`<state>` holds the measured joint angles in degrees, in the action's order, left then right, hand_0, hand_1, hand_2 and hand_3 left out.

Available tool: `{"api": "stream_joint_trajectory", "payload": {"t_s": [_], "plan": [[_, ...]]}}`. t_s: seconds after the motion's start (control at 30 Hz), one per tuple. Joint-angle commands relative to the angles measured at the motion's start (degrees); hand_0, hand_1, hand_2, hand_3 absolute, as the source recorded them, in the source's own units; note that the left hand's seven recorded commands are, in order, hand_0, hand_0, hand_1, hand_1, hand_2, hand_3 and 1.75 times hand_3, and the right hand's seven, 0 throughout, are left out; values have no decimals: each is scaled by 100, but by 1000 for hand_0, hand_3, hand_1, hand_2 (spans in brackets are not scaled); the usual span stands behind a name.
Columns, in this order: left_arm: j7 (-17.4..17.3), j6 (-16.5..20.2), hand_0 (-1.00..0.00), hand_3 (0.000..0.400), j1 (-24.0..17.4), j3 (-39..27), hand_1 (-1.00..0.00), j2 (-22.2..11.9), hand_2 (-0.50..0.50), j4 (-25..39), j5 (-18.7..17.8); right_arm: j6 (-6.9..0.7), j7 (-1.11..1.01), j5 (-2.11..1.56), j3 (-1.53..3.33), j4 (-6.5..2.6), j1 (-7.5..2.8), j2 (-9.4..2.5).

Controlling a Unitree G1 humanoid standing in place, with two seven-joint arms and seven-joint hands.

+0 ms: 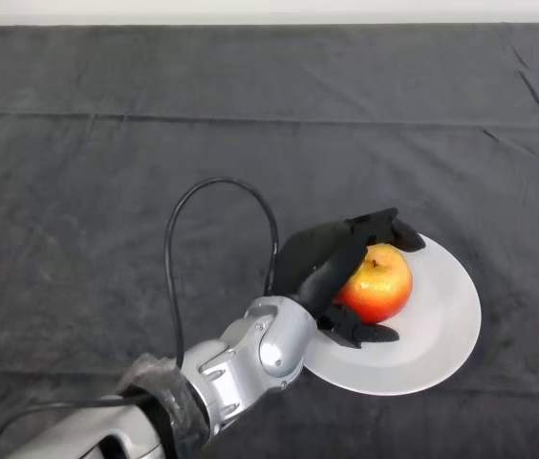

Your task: Move the apple to the plate

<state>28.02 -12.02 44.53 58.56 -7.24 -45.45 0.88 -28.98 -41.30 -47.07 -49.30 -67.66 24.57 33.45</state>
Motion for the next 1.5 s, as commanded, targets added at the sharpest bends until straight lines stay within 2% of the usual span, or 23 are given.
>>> {"api": "stream_joint_trajectory", "payload": {"t_s": [0.03,0.23,0.27,0.3,0.33,0.37,0.43,0.8,0.97,1.2,1.5], "plan": [[69,-118,-1000,400,217,185,-1000,2,0,-191,-86,-7,-33,-60,-95,-69,2,136],[96,-129,-1000,400,343,385,-1000,63,0,-388,-268,-8,-42,-59,-97,-87,7,143],[99,-130,-1000,400,364,416,-871,69,-65,-411,-300,-7,-44,-58,-97,-90,8,145],[103,-134,-831,333,382,444,-706,73,-63,-433,-331,-7,-46,-58,-97,-93,9,146],[106,-139,-741,296,395,467,-627,76,-57,-450,-356,-7,-47,-58,-97,-95,10,147],[110,-144,-145,58,410,492,0,78,-73,-467,-385,-7,-49,-57,-97,-98,11,148],[114,-152,0,0,436,531,0,80,0,-493,-438,-7,-51,-57,-97,-103,12,150],[93,-195,0,0,567,570,0,43,0,-527,-700,-5,-65,-52,-98,-126,20,159],[37,-200,0,0,630,420,0,-87,0,-384,-784,-4,-70,-50,-98,-133,22,161],[-51,-236,0,0,611,-17,0,-530,0,102,-804,-2,-73,-47,-98,-137,24,162],[-79,-243,0,0,387,-709,0,-1192,0,893,-738,2,-72,-44,-97,-131,22,158]]}}
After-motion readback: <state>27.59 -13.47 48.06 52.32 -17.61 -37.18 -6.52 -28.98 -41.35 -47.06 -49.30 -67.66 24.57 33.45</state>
